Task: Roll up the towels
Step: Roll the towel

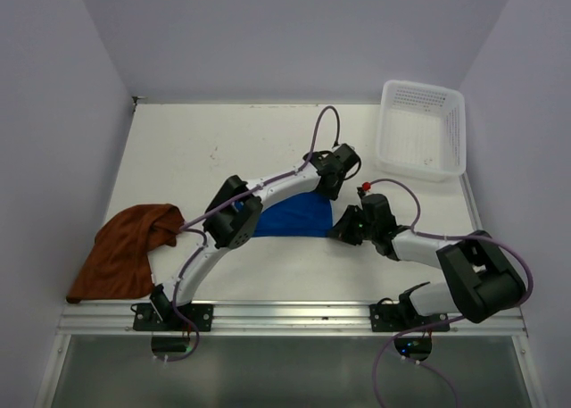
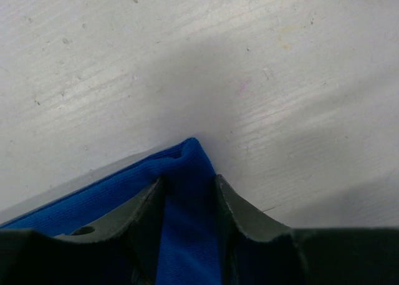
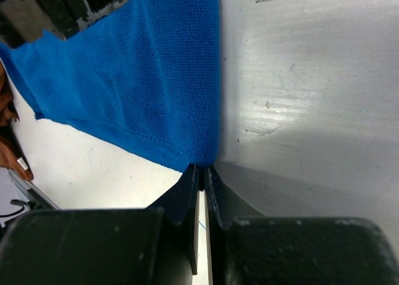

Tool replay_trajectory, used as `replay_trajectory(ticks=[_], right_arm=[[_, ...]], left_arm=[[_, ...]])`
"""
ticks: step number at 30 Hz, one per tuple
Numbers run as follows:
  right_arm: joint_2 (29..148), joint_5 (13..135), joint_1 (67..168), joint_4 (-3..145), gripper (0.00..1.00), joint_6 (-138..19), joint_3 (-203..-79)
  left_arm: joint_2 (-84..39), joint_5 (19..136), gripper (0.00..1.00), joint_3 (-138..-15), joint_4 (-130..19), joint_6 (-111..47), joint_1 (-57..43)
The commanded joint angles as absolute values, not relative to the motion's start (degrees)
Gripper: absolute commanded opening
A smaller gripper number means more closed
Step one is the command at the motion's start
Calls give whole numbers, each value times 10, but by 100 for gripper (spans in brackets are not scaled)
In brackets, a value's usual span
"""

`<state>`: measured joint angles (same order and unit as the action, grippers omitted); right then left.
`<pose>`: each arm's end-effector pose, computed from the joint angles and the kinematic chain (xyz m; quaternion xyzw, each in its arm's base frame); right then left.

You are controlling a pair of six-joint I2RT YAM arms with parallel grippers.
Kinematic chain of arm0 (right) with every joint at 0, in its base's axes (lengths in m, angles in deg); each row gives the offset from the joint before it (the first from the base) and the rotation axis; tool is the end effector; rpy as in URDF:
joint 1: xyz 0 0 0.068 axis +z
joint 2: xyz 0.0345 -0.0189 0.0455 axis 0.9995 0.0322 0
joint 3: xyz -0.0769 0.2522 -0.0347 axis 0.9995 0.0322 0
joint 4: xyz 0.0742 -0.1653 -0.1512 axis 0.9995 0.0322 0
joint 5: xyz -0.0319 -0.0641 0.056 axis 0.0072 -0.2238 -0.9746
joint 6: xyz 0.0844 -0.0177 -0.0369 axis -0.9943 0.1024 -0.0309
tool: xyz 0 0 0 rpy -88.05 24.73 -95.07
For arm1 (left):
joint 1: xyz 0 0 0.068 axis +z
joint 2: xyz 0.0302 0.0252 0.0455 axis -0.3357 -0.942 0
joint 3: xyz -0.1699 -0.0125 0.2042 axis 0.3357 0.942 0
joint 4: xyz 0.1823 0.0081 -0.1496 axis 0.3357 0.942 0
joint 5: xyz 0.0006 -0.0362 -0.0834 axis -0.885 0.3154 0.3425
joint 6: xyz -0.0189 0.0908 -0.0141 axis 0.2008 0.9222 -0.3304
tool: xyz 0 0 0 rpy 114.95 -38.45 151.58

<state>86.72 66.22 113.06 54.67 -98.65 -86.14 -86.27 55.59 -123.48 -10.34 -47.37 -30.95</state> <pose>0.2185 0.1270 0.1081 0.1127 0.9006 0.3355 0.2523 0.3401 -0.3817 0.1269 0.1653 0.9504 -0.0578 0.2570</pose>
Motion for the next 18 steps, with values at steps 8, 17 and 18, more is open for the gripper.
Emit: replay_trajectory(ticks=[8,17,18], right_arm=[[802,755,1182,702,0,-891,-903],[761,792,1213,742,0,-885,-908],[758,795,1215,747,0,-882,-908]], left_arm=[[-882,483,26,-1237,-68,-479,-319],[-846,518,28,-1242,-109,-499,-316],[-836,524,25,-1231,-116,-502,-316]])
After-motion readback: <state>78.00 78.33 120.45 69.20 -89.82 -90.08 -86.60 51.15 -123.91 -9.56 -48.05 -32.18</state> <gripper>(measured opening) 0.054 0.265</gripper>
